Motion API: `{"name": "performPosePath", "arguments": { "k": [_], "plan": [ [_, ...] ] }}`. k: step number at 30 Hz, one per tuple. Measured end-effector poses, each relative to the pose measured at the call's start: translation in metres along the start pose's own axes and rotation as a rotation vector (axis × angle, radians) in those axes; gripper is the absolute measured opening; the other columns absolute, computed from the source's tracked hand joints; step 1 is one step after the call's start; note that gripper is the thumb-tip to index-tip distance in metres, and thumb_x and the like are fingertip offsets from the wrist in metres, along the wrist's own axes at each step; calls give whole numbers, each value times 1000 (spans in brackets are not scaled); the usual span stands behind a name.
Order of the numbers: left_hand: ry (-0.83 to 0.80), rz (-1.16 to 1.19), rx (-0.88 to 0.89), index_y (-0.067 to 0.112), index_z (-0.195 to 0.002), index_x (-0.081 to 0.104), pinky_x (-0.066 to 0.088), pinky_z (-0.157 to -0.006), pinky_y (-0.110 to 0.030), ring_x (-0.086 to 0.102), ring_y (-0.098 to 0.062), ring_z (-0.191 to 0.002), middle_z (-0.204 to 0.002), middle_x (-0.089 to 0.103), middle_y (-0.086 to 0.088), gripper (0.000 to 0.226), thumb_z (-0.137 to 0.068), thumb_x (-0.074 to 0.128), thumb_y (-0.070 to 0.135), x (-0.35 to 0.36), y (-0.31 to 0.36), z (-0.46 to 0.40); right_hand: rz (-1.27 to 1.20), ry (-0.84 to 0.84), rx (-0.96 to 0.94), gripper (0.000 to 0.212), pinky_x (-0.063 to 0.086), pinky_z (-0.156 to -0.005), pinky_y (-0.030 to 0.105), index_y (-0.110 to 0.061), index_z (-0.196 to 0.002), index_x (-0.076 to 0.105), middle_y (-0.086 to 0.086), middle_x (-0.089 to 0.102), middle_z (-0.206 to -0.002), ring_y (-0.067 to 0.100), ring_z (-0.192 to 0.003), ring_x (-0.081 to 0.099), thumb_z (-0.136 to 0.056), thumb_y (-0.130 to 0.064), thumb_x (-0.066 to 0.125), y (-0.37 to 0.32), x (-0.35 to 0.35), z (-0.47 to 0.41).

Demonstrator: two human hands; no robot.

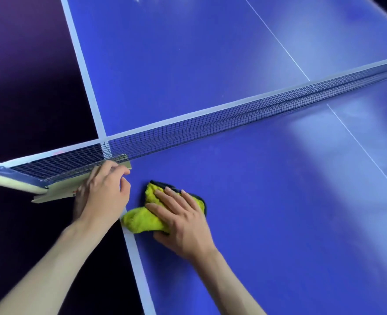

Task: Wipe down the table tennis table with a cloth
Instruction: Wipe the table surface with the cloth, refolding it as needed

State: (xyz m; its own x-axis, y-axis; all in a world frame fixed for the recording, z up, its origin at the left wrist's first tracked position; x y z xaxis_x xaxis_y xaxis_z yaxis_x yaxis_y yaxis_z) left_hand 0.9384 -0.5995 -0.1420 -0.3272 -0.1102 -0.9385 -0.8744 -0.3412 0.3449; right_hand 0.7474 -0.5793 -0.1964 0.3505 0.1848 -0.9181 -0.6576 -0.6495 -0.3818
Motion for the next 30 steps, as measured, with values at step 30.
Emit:
{"name": "performPosePath", "arguments": {
  "k": [30],
  "plan": [
    [-85, 169, 141, 18, -92, 64, 53, -76, -41, 59, -22, -96, -104, 58, 9, 18, -92, 54, 3, -6, -34, 18, -62, 146, 346, 46, 43, -91, 43, -37, -118, 65, -11, 61, -138, 22, -127, 54, -72, -42, 70, -30, 2, -36]
  ]
}}
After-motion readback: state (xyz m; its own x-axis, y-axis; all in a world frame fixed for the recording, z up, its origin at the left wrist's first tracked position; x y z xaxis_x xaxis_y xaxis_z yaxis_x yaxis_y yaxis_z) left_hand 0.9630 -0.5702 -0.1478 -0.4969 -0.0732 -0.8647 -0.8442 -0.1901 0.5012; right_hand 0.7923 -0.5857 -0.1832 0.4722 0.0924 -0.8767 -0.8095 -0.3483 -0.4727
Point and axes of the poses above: each hand's wrist, its own z-axis away from the middle knuckle, its own x-axis out of the palm, y = z × x, the point moved 7 cm from there along -z, towards the middle knuckle
